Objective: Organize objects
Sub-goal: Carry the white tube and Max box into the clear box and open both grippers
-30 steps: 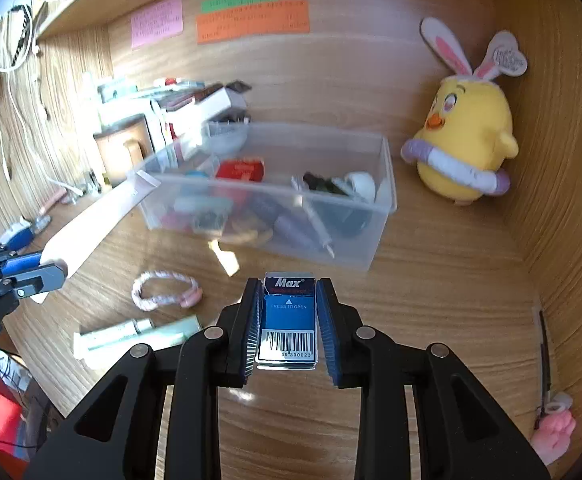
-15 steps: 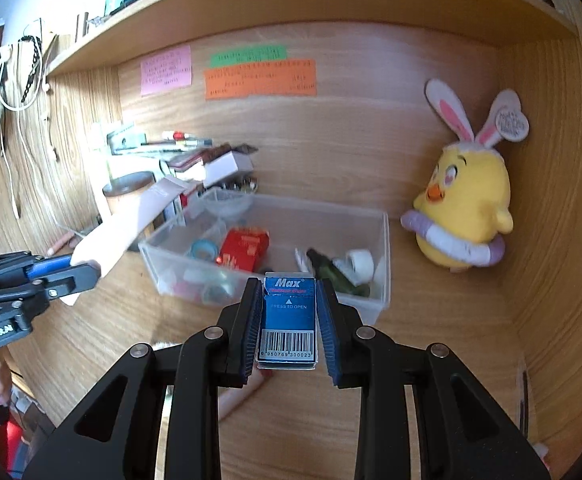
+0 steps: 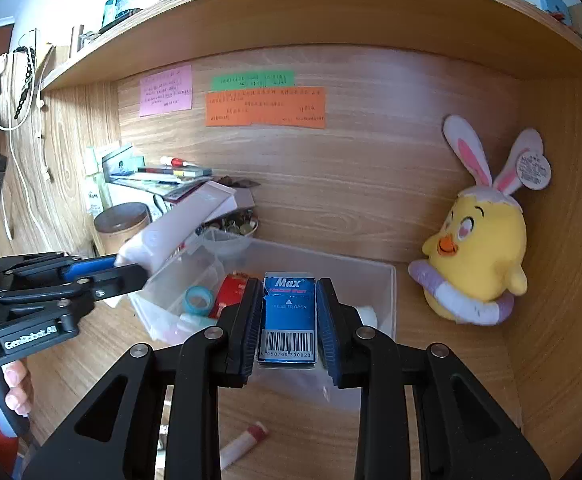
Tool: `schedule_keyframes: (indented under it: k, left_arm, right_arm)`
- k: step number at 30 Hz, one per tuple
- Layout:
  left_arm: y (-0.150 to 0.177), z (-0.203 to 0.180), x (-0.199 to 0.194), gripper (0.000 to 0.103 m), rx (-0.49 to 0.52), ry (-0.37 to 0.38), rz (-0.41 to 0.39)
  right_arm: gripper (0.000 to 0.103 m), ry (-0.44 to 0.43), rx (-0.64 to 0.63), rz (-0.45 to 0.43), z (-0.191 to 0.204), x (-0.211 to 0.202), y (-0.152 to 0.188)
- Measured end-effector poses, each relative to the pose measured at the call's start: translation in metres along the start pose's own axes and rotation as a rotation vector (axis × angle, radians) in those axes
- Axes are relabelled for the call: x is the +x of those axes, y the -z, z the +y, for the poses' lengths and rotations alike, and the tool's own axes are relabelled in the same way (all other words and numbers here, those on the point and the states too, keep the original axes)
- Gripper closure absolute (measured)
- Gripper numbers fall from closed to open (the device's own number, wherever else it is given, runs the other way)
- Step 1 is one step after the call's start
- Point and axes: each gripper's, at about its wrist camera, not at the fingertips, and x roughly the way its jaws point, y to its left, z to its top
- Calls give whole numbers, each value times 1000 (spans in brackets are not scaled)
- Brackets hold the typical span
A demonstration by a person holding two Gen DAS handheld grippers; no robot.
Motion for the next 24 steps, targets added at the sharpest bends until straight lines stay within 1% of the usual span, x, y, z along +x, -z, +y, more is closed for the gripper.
schedule_keyframes:
  k: [4, 10, 14, 18, 24]
  left_arm:
    - [-12, 2, 14, 82, 1, -3, 9]
    - [-18, 6, 38, 82, 1, 11, 51]
    - [-15, 9, 57, 82, 16, 24, 102]
    - [-8, 12, 74, 82, 19, 46, 158]
    - [-1, 15, 87, 82, 15, 65, 198]
  right_arm:
    - [78, 8, -5, 8, -2, 14, -7]
    - [78, 20, -4, 62, -6, 45, -8]
    - [78, 22, -7, 107, -6, 66, -2]
    - [78, 5, 1, 162, -6, 86, 6]
    - [78, -23, 14, 240, -8, 109, 18]
